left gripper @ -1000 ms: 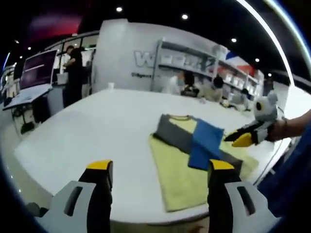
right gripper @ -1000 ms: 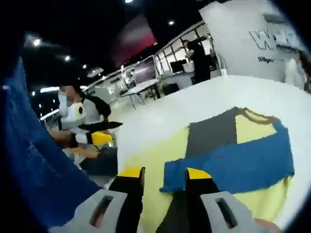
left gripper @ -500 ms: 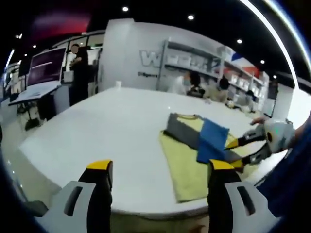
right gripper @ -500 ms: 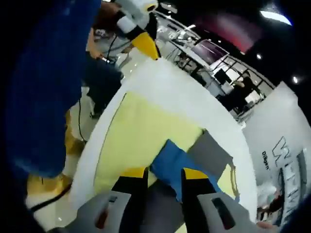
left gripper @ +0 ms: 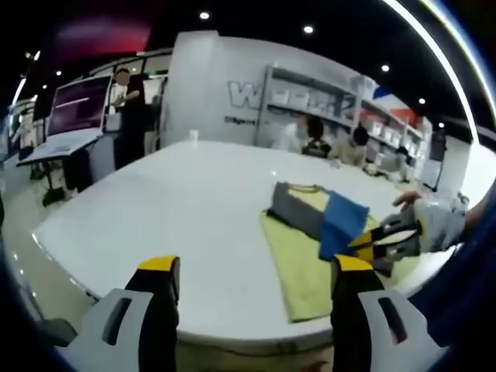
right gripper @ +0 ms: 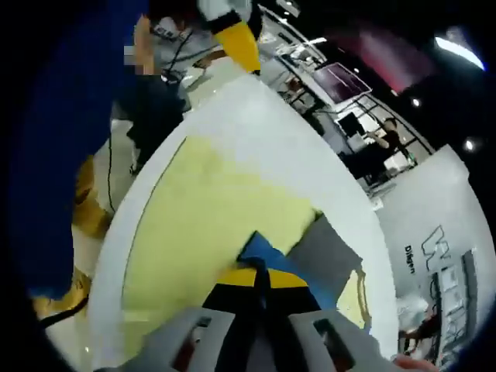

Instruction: Fold the garment on the visible template until the final outline fits inside the template.

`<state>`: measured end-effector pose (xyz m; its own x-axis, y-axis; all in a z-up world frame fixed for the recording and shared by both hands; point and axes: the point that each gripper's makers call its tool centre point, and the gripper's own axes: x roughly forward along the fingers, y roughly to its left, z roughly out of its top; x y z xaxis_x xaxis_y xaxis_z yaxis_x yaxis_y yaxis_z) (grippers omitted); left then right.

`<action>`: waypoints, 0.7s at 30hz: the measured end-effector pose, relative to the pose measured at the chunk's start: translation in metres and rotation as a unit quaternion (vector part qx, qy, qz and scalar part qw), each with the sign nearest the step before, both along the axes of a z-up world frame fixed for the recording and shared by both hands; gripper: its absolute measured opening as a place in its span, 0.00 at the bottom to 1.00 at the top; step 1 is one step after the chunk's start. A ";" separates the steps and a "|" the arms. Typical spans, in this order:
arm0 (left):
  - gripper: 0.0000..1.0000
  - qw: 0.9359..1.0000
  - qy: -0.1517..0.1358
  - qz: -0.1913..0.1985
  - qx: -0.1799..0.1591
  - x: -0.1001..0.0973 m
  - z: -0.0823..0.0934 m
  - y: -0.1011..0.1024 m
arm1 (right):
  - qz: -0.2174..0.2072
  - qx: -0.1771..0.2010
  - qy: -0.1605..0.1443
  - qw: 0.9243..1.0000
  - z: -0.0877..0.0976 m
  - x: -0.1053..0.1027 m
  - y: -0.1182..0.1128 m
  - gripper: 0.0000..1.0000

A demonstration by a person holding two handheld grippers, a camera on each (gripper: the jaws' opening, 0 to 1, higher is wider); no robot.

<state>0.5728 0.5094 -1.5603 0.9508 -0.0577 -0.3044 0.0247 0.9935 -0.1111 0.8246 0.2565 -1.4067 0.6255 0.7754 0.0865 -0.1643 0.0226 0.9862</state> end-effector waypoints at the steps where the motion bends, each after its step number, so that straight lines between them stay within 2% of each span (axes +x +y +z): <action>1: 0.78 1.000 0.001 0.000 -0.001 -0.001 -0.002 0.001 | 0.015 -0.002 -0.004 1.000 0.003 -0.005 0.004 0.00; 2: 0.78 1.000 0.002 0.001 -0.002 -0.001 -0.004 0.001 | 0.029 -0.004 -0.008 1.000 0.006 -0.010 0.009 0.00; 3: 0.78 1.000 0.003 0.001 -0.001 -0.002 -0.002 0.001 | 0.077 -0.027 -0.018 0.997 -0.001 -0.025 0.017 0.00; 5: 0.78 1.000 0.008 -0.001 -0.002 -0.005 -0.007 0.002 | 0.128 -0.083 -0.025 0.988 -0.026 -0.049 0.027 0.00; 7: 0.78 1.000 0.009 -0.002 -0.005 -0.005 -0.010 0.002 | 0.141 -0.098 -0.025 0.985 -0.036 -0.055 0.029 0.00; 8: 0.78 1.000 0.011 -0.002 -0.006 -0.006 -0.011 0.002 | 0.150 -0.119 -0.020 0.981 -0.053 -0.062 0.030 0.00; 12: 0.78 1.000 0.013 -0.004 -0.009 -0.006 -0.014 0.001 | 0.187 -0.168 -0.025 0.968 -0.095 -0.089 0.034 0.01; 13: 0.78 1.000 0.013 -0.005 -0.009 -0.006 -0.014 0.001 | 0.208 -0.194 -0.042 0.958 -0.130 -0.116 0.037 0.06; 15: 0.78 1.000 0.013 -0.006 -0.009 -0.007 -0.015 0.000 | 0.221 -0.203 -0.055 0.952 -0.143 -0.134 0.041 0.11; 17: 0.78 1.000 0.014 -0.007 -0.009 -0.008 -0.015 0.000 | 0.229 -0.211 -0.072 0.948 -0.148 -0.141 0.042 0.10; 18: 0.78 1.000 0.016 -0.008 -0.007 -0.009 -0.016 0.000 | 0.240 -0.234 -0.092 0.938 -0.159 -0.153 0.045 0.10; 19: 0.78 1.000 0.018 -0.008 -0.008 -0.010 -0.017 -0.001 | 0.259 -0.255 -0.116 0.925 -0.168 -0.167 0.050 0.11; 21: 0.78 1.000 0.021 -0.009 -0.008 -0.013 -0.019 -0.003 | 0.297 -0.295 -0.158 0.894 -0.183 -0.192 0.056 0.12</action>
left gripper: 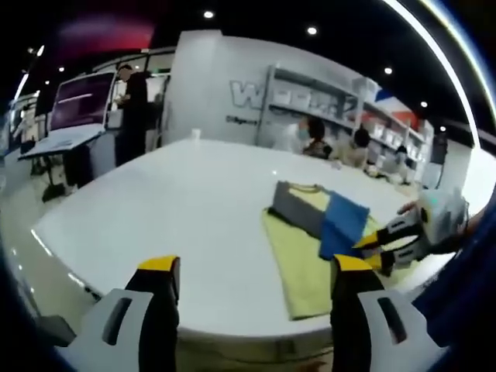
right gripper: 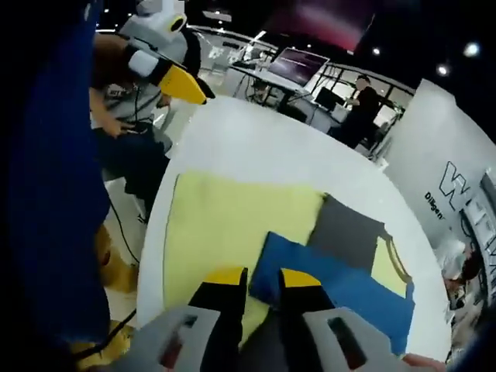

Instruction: Fold the garment on the visible template until the final outline fits inside the template.

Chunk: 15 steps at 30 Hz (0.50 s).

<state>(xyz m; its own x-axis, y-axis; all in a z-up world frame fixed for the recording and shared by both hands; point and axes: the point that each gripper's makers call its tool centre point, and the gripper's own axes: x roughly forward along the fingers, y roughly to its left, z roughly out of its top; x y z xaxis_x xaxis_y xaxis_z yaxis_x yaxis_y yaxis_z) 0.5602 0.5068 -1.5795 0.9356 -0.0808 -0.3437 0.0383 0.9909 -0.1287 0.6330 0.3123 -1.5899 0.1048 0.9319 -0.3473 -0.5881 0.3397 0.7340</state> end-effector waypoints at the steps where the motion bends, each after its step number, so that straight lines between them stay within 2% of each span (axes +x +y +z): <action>1: 0.78 1.000 0.001 -0.001 0.000 -0.001 -0.001 0.000 | 0.023 -0.021 -0.022 0.999 -0.008 -0.010 0.000 0.12; 2: 0.78 1.000 0.002 -0.001 0.000 -0.002 -0.002 -0.001 | 0.045 -0.043 -0.044 0.997 -0.016 -0.020 0.000 0.11; 3: 0.78 1.000 0.003 -0.001 -0.002 -0.002 -0.002 -0.002 | 0.057 -0.047 -0.052 0.996 -0.019 -0.027 0.001 0.11; 5: 0.78 1.000 0.003 -0.003 -0.003 -0.003 -0.003 -0.003 | 0.069 -0.034 -0.051 0.996 -0.018 -0.038 0.004 0.11; 7: 0.78 1.000 0.007 -0.004 -0.005 -0.004 -0.005 -0.005 | 0.071 -0.002 -0.080 0.994 -0.004 -0.050 0.009 0.11; 8: 0.78 1.000 0.008 -0.004 -0.009 -0.005 -0.007 -0.006 | 0.074 -0.009 -0.089 0.993 -0.003 -0.052 0.007 0.10; 10: 0.78 1.000 0.009 -0.005 -0.011 -0.006 -0.009 -0.008 | 0.053 -0.023 -0.132 0.990 -0.003 -0.040 0.002 0.07; 11: 0.78 1.000 0.011 -0.007 -0.013 -0.006 -0.011 -0.009 | 0.032 -0.045 -0.153 0.987 -0.006 -0.029 -0.002 0.06; 12: 0.78 1.000 0.011 -0.010 -0.012 -0.007 -0.011 -0.011 | 0.042 -0.075 -0.211 0.974 -0.008 -0.024 -0.002 0.06; 13: 0.78 1.000 0.012 -0.012 -0.012 -0.008 -0.012 -0.011 | 0.049 -0.109 -0.267 0.956 -0.012 -0.021 0.001 0.06; 15: 0.78 1.000 0.013 -0.012 -0.013 -0.010 -0.012 -0.011 | 0.059 -0.142 -0.340 0.928 -0.015 -0.021 0.009 0.06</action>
<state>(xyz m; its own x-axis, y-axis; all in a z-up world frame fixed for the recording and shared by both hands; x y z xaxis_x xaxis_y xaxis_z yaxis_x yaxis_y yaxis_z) 0.5501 0.4962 -1.5916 0.9241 -0.1126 -0.3652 0.0590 0.9862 -0.1548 0.6122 0.3210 -1.6047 0.2930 0.8319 -0.4713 -0.9276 0.3669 0.0709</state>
